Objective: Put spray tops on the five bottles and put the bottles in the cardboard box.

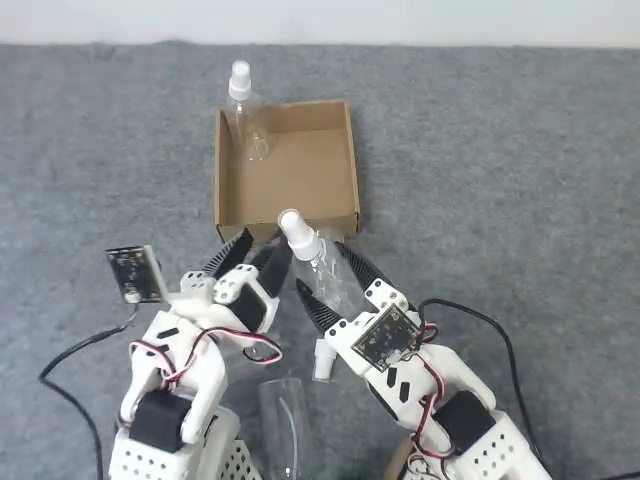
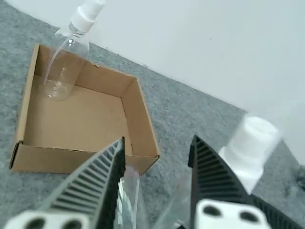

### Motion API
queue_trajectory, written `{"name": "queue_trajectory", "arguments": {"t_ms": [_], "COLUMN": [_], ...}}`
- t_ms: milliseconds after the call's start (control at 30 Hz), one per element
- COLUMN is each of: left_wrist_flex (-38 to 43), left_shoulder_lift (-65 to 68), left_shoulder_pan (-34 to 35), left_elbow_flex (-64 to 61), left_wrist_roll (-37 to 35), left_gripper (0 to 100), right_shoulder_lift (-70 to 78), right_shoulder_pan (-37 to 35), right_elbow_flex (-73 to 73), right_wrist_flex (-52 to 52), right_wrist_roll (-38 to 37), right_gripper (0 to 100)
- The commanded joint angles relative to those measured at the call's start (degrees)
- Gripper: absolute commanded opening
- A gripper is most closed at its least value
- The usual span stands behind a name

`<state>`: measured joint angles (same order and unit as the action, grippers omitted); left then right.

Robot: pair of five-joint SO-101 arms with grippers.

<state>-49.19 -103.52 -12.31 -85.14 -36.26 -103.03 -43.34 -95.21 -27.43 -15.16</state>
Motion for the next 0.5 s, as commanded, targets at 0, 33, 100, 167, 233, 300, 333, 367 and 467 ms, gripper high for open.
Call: {"name": "queue_trajectory", "arguments": {"t_ms": [0,33,100,167,233,300,333,367,467], "left_wrist_flex": [-2.02,-2.46,-2.99,-3.43,-3.6,-3.69,-3.69,-3.69,-5.19], "left_shoulder_lift": [-1.05,-1.05,-1.05,-1.05,-1.05,-1.05,-1.05,-1.05,-1.05], "left_shoulder_pan": [-5.01,-5.8,-6.95,-7.21,-7.3,-7.3,-7.38,-7.38,-8.88], "left_elbow_flex": [0.66,0.75,0.75,0.75,0.75,0.75,0.75,0.75,0.75], "left_wrist_roll": [3.25,3.34,3.34,3.43,3.43,3.43,3.43,3.52,5.8], "left_gripper": [21,21,21,21,21,21,21,21,21], "right_shoulder_lift": [-0.75,-0.75,-0.75,-0.66,-0.57,-0.4,-0.31,-0.31,-0.13], "right_shoulder_pan": [-1.01,-1.01,-1.01,-1.01,-1.01,-1.01,-1.01,-0.92,-0.92], "right_elbow_flex": [-1.14,-1.14,-1.14,-1.14,-1.23,-1.23,-1.23,-1.23,-1.23], "right_wrist_flex": [-0.57,-0.57,-0.66,-0.66,-0.66,-0.66,-0.66,-0.66,-0.66], "right_wrist_roll": [0.53,0.53,0.53,0.53,0.53,0.53,0.53,0.53,0.53], "right_gripper": [0.7,0.7,0.7,0.7,0.7,0.7,0.7,0.7,0.7]}}
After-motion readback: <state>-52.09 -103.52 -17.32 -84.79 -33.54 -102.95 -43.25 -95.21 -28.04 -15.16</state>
